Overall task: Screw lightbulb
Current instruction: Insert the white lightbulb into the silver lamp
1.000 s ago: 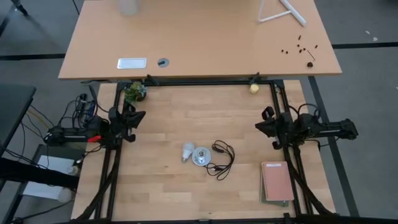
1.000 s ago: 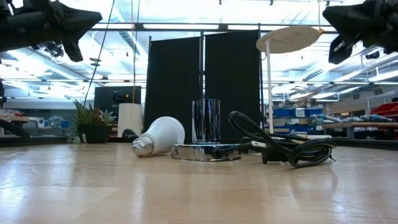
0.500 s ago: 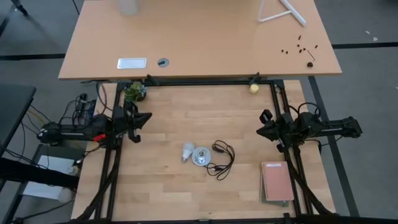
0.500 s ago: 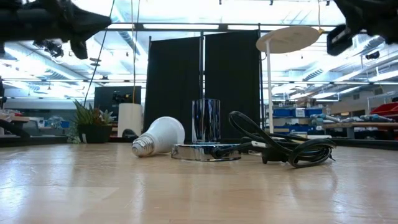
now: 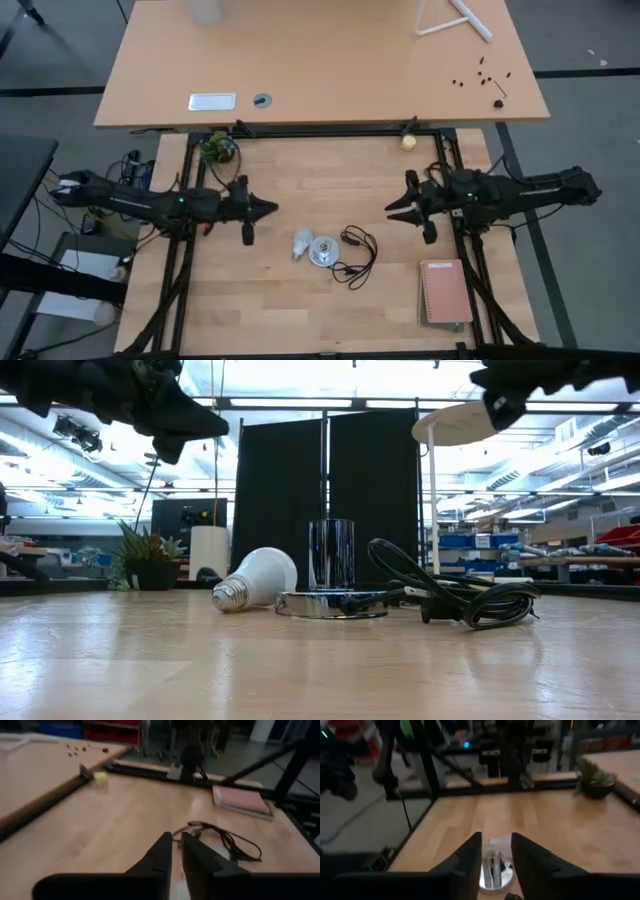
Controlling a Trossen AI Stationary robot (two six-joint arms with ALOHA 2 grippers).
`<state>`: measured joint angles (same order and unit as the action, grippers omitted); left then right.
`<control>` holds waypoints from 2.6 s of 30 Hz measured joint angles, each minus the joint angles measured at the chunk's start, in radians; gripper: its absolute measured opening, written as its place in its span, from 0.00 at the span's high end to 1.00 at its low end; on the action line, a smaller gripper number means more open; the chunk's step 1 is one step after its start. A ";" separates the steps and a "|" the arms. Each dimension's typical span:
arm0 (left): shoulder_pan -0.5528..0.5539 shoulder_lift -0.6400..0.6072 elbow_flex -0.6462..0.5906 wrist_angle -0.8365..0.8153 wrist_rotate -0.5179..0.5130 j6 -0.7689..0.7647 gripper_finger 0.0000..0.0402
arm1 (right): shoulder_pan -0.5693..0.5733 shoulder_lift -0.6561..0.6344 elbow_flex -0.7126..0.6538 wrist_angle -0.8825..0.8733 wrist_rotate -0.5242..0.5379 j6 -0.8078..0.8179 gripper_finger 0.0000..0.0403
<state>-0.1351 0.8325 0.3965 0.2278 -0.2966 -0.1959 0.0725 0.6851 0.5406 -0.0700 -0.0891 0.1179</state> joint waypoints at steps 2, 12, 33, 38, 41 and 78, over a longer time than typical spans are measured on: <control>-0.025 0.046 0.018 -0.015 -0.014 -0.026 0.82 | 0.016 0.062 0.039 -0.015 0.000 -0.026 0.65; -0.116 0.165 0.078 -0.243 -0.028 -0.306 0.65 | 0.052 0.284 0.148 -0.073 -0.028 -0.088 0.50; -0.214 0.556 0.197 -0.247 -0.040 -0.627 0.65 | 0.151 0.468 0.148 -0.051 0.325 -0.122 0.49; -0.214 0.648 0.293 -0.335 -0.022 -0.617 0.65 | 0.155 0.478 0.148 -0.032 0.327 -0.122 0.49; -0.215 0.706 0.341 -0.355 -0.017 -0.617 0.65 | 0.155 0.478 0.148 -0.028 0.327 -0.122 0.49; -0.150 0.848 0.516 -0.436 0.021 -0.794 0.65 | 0.155 0.477 0.148 -0.004 0.323 -0.139 0.49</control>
<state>-0.2855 1.6810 0.9123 -0.2077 -0.2758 -0.9903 0.2279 1.1625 0.6884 -0.0744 0.2340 -0.0212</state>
